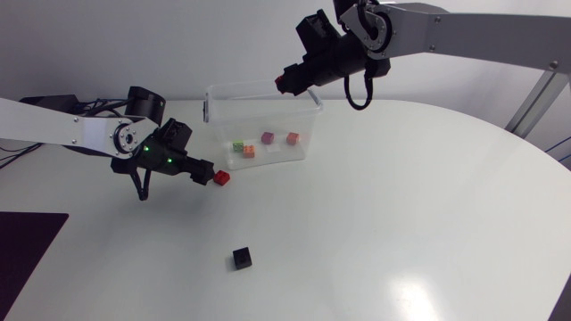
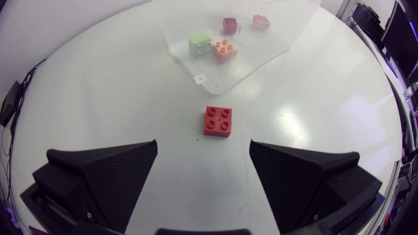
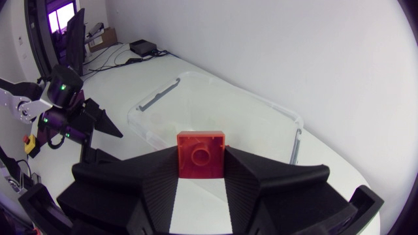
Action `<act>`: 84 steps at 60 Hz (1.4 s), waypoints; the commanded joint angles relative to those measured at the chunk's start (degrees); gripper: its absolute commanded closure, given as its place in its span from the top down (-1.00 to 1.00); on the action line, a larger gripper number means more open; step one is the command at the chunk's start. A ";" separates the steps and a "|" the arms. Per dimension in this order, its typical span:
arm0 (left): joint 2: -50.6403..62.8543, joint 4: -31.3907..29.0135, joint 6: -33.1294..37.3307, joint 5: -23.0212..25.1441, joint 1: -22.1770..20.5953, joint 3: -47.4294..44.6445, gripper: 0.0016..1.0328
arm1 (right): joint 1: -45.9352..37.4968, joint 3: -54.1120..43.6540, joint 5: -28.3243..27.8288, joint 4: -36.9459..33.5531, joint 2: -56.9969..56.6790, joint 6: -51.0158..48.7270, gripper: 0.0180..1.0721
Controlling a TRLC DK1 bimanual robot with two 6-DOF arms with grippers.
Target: Place the duplo bricks in the container
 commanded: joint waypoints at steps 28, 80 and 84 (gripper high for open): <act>8.05 9.52 1.55 1.16 -4.10 -1.29 0.90 | 1.83 8.68 7.41 12.66 10.32 5.49 0.31; 15.52 13.82 4.89 3.18 -2.25 3.80 -0.45 | 9.04 -29.37 1.34 7.56 -17.72 -4.97 0.91; 15.43 11.36 6.65 3.44 -2.43 3.89 -0.52 | 9.74 -30.52 -1.56 4.66 -17.46 -8.66 0.91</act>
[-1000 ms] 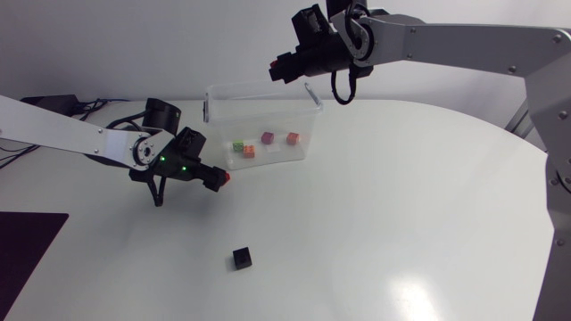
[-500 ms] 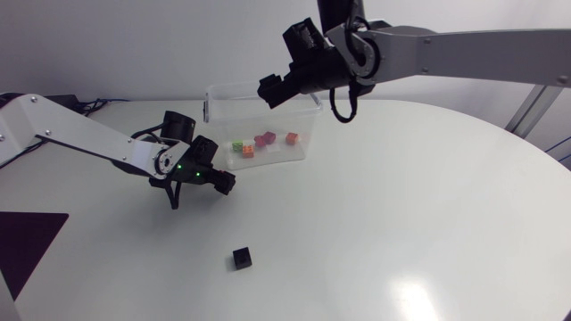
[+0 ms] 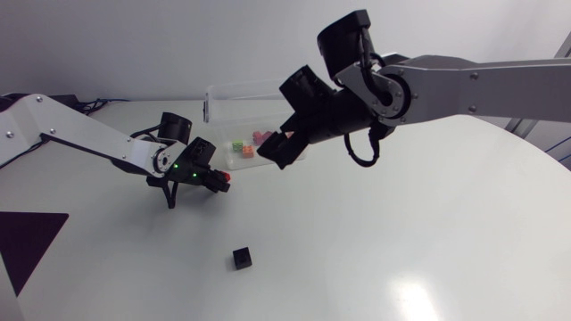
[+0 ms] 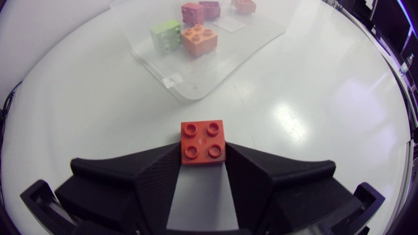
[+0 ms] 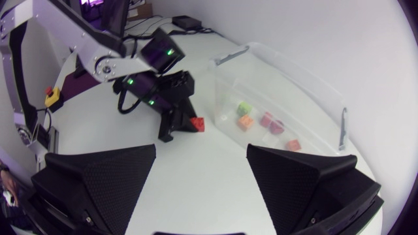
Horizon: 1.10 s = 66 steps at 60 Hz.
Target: Place the duplo bricks in the container
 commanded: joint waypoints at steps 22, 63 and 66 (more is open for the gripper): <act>-14.84 -13.60 6.56 1.59 -0.53 -1.19 -0.53 | 9.06 -2.50 -3.65 -15.08 6.03 -25.21 0.91; -25.48 -28.27 7.62 9.06 3.87 13.75 -0.53 | 19.43 15.34 4.09 -33.97 24.31 -33.56 0.79; -25.21 -28.45 7.36 9.15 3.87 15.24 -0.53 | 19.87 17.19 5.05 -35.03 25.72 -33.56 0.78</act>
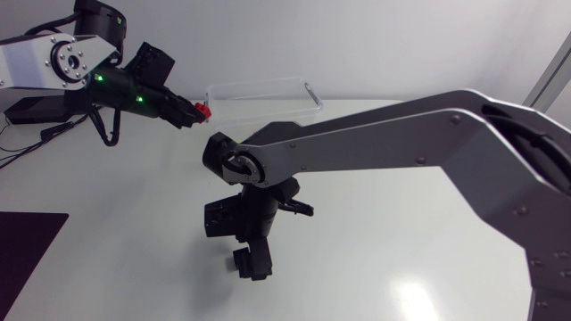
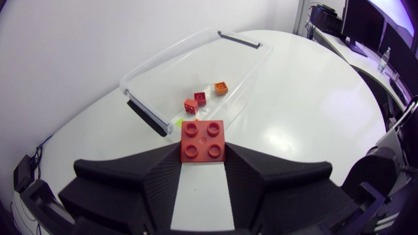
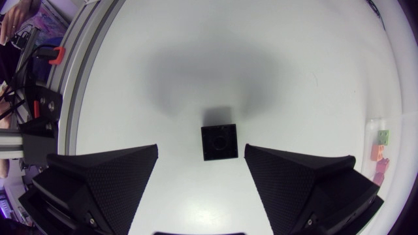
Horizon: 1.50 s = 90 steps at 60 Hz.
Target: Place the duplo bricks in the container
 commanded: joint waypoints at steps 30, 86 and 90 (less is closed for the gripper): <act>5.13 -0.47 -2.96 1.46 -1.08 12.10 -0.53 | 2.07 7.88 4.39 -5.10 10.40 -2.88 -0.28; 31.06 16.05 -18.34 -17.97 -9.96 35.30 0.91 | -20.08 6.04 -10.55 -5.02 -15.09 0.90 -0.70; 31.50 16.05 -17.99 -19.81 -10.57 35.39 0.91 | -21.22 7.53 -11.07 -4.14 -15.27 2.04 -0.70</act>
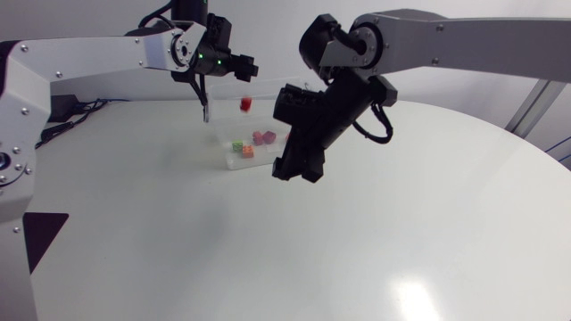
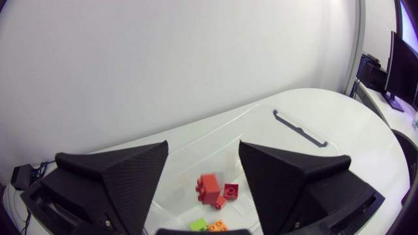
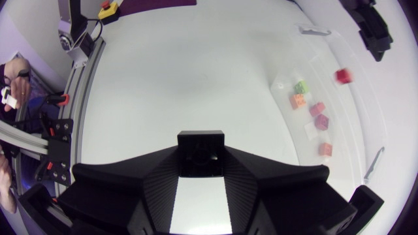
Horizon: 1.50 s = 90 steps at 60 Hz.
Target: Place the duplo bricks in the container
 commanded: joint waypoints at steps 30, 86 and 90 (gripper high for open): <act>-22.75 -0.72 0.47 -0.66 3.09 -22.77 0.91 | -6.13 17.86 -0.95 17.26 6.15 20.59 -0.70; -54.47 -2.13 0.82 1.19 4.85 -55.82 0.91 | -4.90 20.50 13.72 40.73 20.12 34.83 0.93; -56.06 -2.21 0.99 1.19 5.73 -56.78 0.91 | -5.60 17.25 14.87 42.40 16.96 34.83 0.93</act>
